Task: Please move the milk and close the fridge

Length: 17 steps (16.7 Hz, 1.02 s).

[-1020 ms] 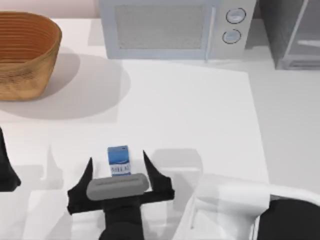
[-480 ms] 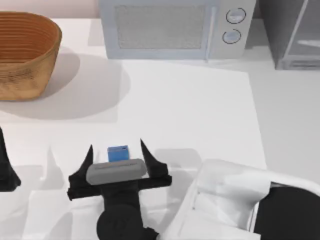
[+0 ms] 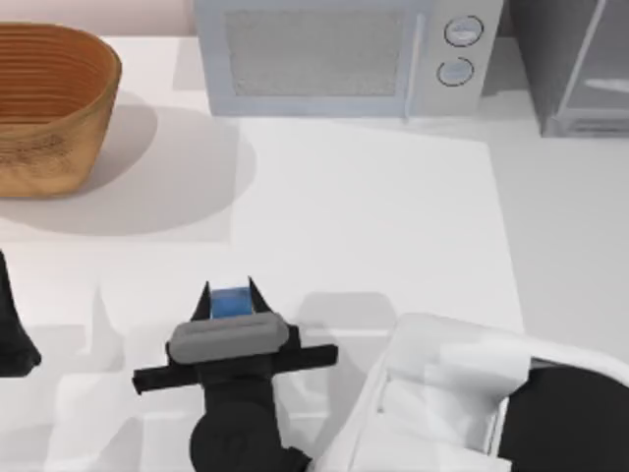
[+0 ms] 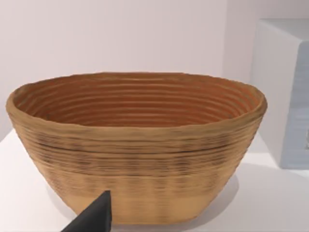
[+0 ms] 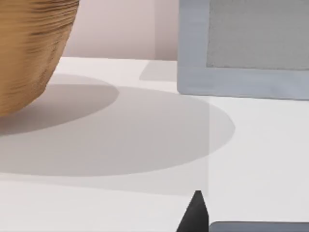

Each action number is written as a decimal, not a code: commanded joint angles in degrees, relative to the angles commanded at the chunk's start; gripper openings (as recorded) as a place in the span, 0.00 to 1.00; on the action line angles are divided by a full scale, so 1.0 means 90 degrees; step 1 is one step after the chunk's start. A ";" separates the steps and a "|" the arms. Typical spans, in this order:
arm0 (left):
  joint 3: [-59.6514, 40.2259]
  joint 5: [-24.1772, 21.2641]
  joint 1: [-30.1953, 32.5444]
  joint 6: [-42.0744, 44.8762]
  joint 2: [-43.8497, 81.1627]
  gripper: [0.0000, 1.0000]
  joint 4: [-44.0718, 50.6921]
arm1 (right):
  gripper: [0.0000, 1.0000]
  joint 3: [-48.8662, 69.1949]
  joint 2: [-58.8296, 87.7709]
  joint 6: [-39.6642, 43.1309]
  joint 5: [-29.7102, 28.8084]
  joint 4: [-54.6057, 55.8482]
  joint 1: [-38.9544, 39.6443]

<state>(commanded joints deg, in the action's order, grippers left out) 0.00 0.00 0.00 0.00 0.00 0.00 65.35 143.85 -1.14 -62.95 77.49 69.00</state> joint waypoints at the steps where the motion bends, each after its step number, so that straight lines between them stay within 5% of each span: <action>1: 0.0000 0.0000 0.0000 0.0000 0.0000 1.00 0.0000 | 0.17 0.0000 0.0000 0.0000 0.0000 0.0000 0.0000; 4: 0.0000 0.0000 0.0000 0.0000 0.0000 1.00 0.0000 | 0.00 0.0000 0.0000 0.0000 0.0000 0.0000 0.0000; 17: 0.0000 0.0000 0.0000 0.0000 0.0000 1.00 0.0000 | 0.00 -0.0126 -0.0463 -0.0014 0.0007 -0.0348 0.0013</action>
<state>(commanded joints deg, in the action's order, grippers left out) 0.00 0.00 0.00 0.00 0.00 0.00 64.22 139.68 -1.27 -62.89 74.35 69.12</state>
